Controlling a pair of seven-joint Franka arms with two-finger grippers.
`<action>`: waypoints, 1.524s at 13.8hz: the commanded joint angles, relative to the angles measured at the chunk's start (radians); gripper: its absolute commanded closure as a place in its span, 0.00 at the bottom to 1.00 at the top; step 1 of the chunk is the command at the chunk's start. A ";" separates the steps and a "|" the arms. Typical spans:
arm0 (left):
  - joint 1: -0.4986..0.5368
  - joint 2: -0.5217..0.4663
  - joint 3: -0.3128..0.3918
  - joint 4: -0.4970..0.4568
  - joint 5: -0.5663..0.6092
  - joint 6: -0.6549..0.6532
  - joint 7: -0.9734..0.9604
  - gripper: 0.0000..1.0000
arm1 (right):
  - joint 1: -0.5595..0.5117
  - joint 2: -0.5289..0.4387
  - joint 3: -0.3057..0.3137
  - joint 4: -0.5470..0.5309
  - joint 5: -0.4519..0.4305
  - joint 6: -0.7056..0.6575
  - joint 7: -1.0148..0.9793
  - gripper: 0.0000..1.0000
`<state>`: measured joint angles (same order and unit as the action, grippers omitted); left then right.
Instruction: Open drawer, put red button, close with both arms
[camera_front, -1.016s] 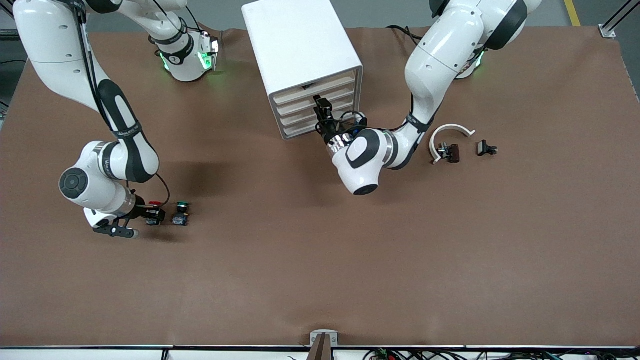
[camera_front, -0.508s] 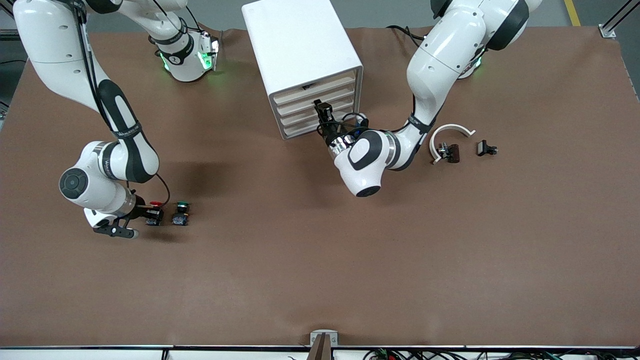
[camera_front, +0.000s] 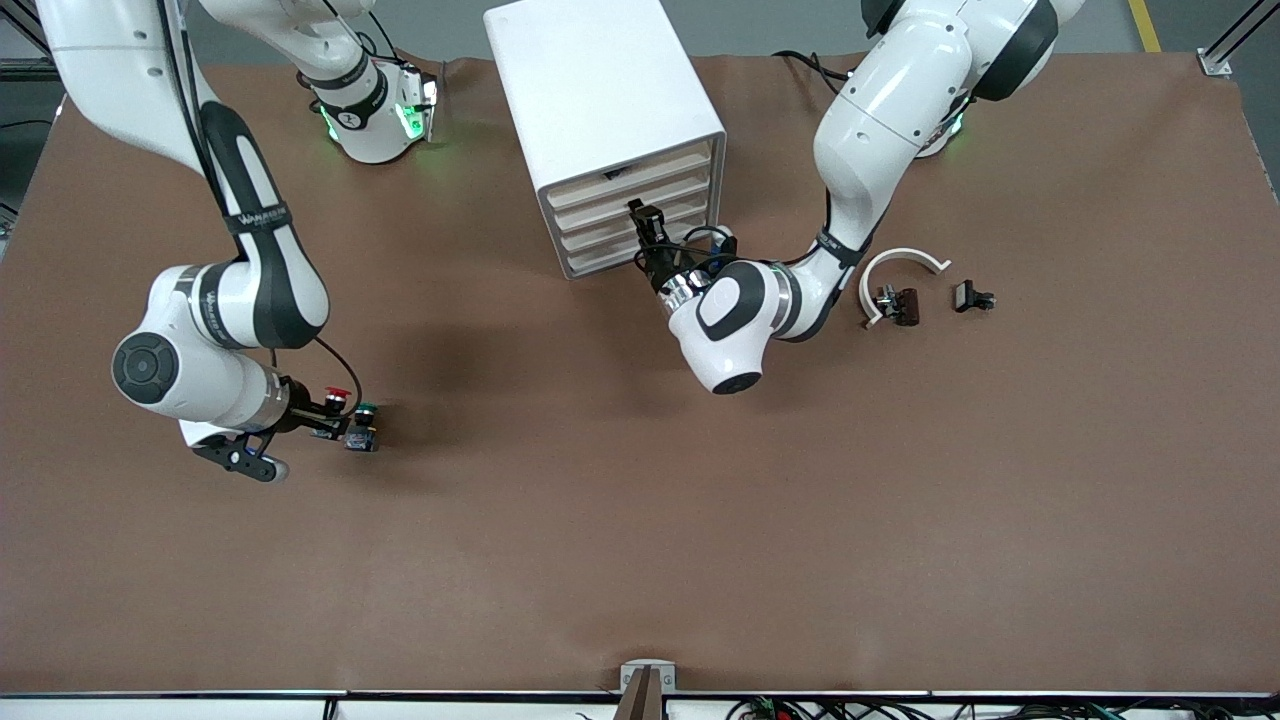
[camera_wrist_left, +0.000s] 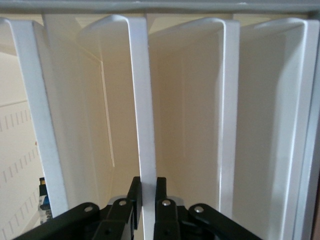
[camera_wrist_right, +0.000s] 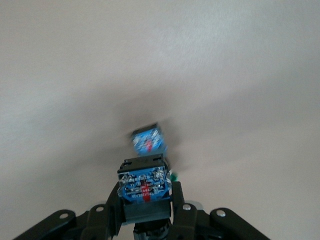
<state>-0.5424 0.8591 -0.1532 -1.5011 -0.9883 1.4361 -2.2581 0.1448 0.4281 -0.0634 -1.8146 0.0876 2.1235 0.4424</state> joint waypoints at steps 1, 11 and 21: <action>0.019 0.008 0.009 0.013 -0.012 -0.008 -0.001 1.00 | 0.057 -0.054 -0.004 0.015 0.011 -0.075 0.140 1.00; 0.121 0.014 0.017 0.093 -0.013 0.003 0.000 1.00 | 0.263 -0.127 -0.003 0.020 0.012 -0.148 0.539 1.00; 0.128 0.063 0.017 0.160 -0.007 0.084 0.009 0.94 | 0.577 -0.157 -0.003 0.064 0.014 -0.155 1.050 1.00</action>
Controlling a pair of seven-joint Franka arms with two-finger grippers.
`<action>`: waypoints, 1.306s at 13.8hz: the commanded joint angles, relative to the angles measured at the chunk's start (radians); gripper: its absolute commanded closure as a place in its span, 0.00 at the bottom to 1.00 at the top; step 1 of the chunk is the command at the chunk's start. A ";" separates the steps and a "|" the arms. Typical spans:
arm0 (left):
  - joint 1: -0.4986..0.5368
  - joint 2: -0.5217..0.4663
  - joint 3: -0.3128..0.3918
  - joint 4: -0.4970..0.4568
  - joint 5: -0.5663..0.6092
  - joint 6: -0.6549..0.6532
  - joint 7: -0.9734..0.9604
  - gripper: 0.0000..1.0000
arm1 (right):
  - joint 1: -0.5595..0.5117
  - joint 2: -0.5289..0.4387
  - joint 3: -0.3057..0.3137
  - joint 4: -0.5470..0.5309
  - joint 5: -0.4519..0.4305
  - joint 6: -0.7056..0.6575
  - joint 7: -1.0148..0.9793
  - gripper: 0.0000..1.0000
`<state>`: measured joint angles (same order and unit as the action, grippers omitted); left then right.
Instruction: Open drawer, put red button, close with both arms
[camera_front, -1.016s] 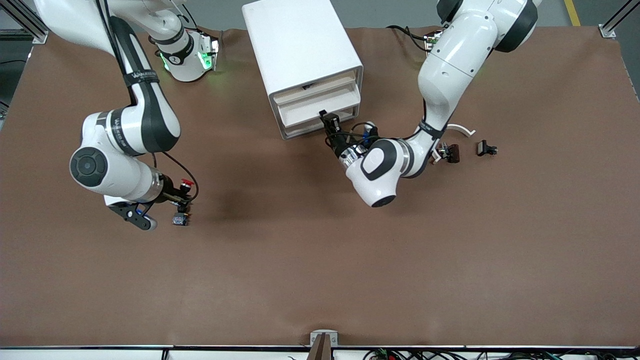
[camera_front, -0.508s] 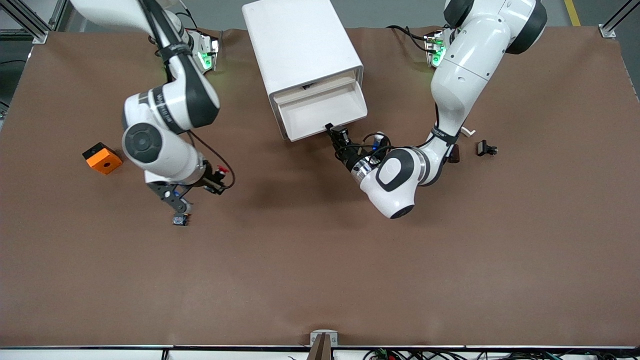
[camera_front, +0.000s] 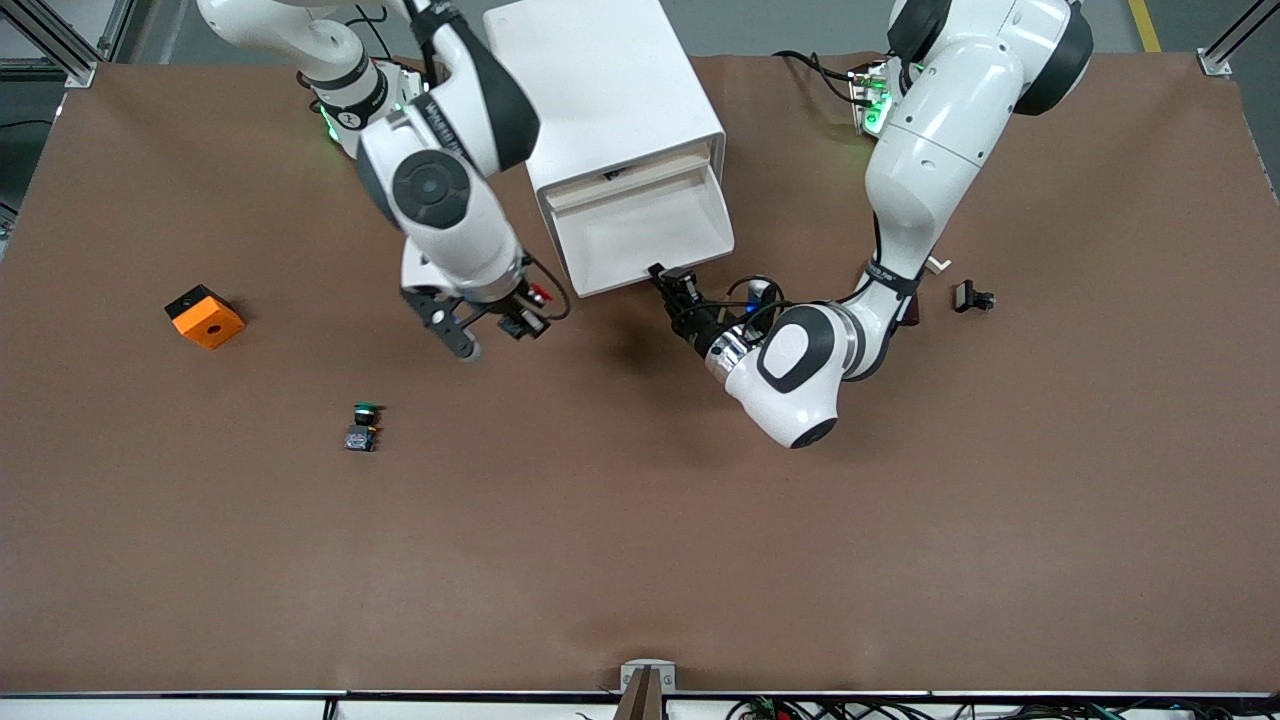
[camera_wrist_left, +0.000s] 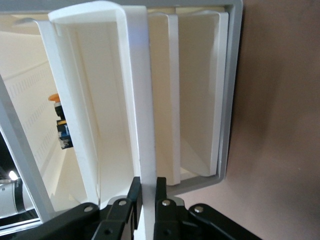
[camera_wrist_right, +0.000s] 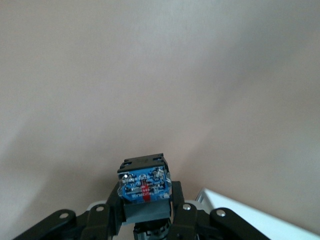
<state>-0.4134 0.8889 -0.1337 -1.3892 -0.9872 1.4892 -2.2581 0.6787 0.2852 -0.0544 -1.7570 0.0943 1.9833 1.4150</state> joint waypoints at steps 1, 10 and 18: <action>-0.001 0.033 -0.003 0.049 -0.007 0.031 0.009 0.63 | 0.070 -0.021 -0.012 0.007 0.007 -0.015 0.116 1.00; 0.008 0.008 0.016 0.151 0.148 0.011 0.056 0.00 | 0.226 -0.041 -0.012 0.005 0.009 -0.015 0.303 1.00; 0.038 -0.122 0.020 0.151 0.530 -0.018 0.374 0.00 | 0.286 -0.032 -0.012 0.004 0.009 -0.026 0.343 1.00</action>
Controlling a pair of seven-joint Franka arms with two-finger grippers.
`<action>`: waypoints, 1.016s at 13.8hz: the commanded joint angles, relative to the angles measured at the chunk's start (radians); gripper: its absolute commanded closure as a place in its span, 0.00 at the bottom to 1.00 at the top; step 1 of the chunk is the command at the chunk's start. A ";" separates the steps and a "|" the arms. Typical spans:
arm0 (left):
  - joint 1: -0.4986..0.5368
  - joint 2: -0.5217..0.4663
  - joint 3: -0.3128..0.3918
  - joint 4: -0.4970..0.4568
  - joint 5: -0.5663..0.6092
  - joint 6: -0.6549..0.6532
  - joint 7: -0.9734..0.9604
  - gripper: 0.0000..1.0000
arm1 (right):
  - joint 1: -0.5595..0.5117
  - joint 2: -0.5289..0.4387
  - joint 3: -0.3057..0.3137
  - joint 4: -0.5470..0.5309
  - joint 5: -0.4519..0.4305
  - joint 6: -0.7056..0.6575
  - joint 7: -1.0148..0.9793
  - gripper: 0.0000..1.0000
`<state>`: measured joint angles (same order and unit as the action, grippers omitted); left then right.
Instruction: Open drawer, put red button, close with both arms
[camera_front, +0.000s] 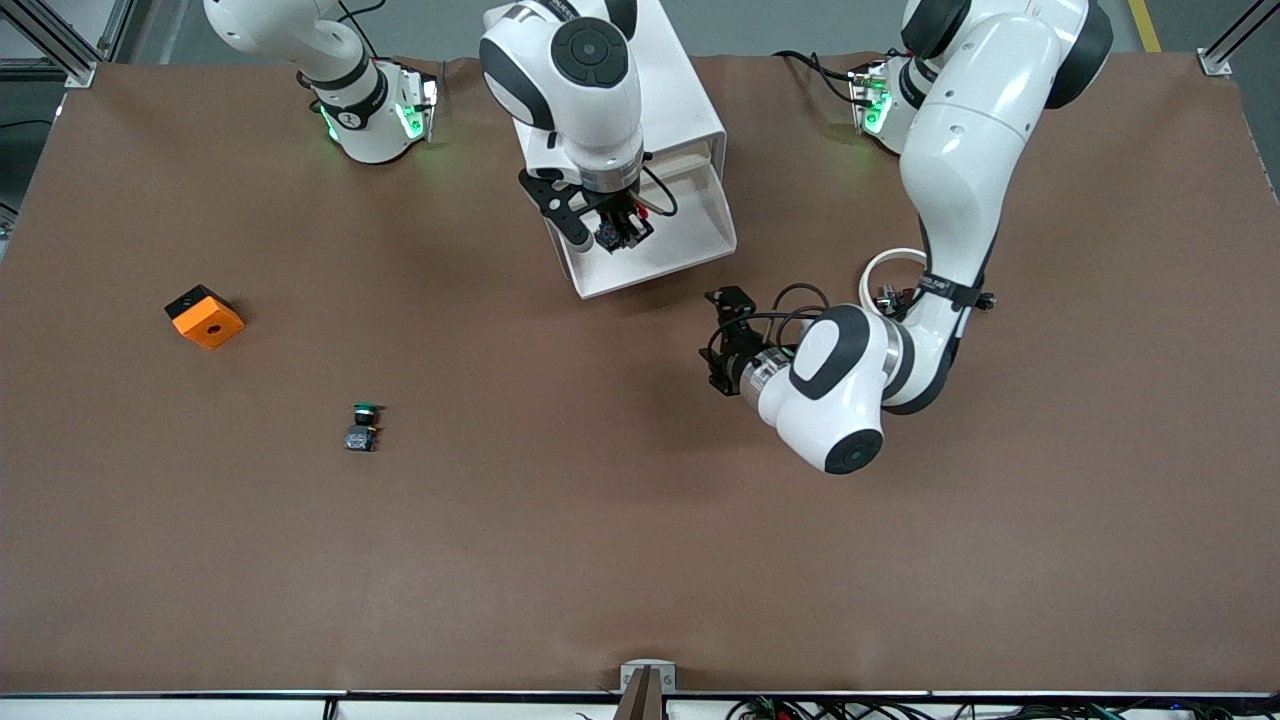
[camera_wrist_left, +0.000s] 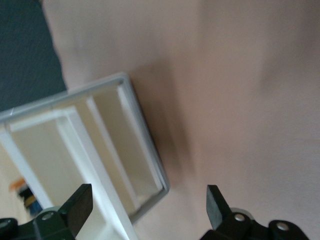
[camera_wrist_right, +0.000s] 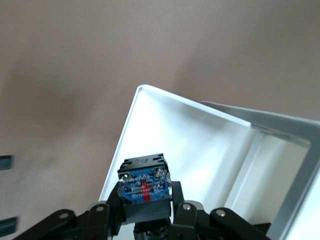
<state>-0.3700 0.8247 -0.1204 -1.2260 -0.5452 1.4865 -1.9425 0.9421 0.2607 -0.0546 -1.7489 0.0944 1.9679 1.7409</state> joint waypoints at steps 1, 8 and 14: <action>-0.003 -0.074 0.007 -0.009 0.135 -0.015 0.101 0.00 | 0.029 -0.008 -0.011 -0.004 0.008 -0.011 0.017 1.00; 0.032 -0.199 0.031 -0.006 0.300 0.041 0.375 0.00 | 0.052 0.000 -0.013 -0.001 0.005 -0.007 0.042 0.00; 0.011 -0.237 0.031 -0.015 0.451 0.168 0.785 0.00 | -0.012 0.002 -0.019 0.031 0.001 -0.012 -0.075 0.00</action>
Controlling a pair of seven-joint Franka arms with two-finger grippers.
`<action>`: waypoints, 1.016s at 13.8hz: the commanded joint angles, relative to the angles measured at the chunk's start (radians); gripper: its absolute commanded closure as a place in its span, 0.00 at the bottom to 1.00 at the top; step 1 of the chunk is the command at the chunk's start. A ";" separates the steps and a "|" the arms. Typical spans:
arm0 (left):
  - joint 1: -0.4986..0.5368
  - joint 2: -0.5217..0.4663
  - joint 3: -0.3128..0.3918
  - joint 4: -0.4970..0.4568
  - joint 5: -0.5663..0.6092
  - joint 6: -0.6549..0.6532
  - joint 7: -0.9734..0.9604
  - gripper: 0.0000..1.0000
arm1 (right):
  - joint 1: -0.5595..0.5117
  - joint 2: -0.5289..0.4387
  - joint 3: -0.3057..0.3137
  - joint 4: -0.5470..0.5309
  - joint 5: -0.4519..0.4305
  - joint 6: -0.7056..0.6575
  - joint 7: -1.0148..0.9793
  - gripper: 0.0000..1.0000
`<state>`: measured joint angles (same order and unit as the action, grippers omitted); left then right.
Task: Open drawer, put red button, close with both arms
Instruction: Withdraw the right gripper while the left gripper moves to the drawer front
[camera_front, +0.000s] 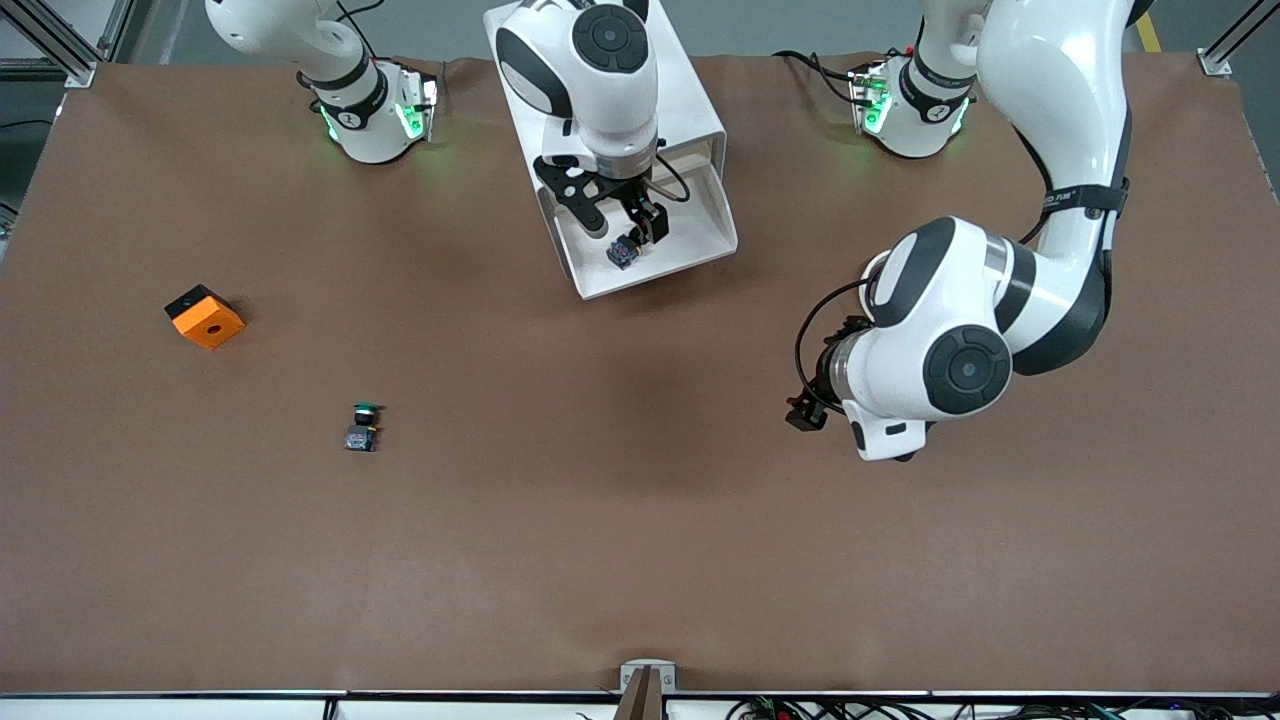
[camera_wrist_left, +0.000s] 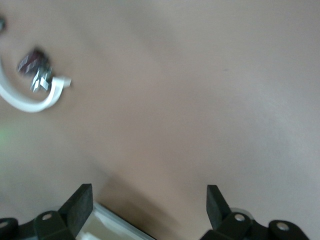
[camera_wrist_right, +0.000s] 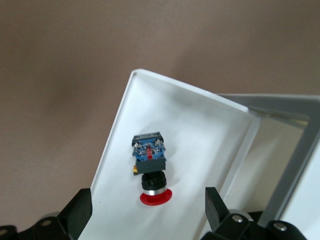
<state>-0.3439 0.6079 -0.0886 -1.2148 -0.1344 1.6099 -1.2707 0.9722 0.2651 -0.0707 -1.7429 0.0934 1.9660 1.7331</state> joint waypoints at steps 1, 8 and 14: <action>-0.032 -0.020 -0.016 -0.038 0.065 0.083 0.140 0.00 | -0.084 -0.003 -0.003 0.031 0.003 -0.012 -0.128 0.00; -0.147 -0.008 -0.072 -0.222 0.133 0.362 0.212 0.00 | -0.491 -0.010 -0.007 0.121 -0.003 -0.205 -0.847 0.00; -0.207 -0.022 -0.127 -0.403 0.141 0.430 0.211 0.00 | -0.809 -0.033 -0.009 0.138 -0.041 -0.294 -1.479 0.00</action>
<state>-0.5568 0.6206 -0.1898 -1.5467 -0.0139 2.0202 -1.0747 0.2381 0.2548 -0.1021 -1.6128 0.0746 1.7148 0.3981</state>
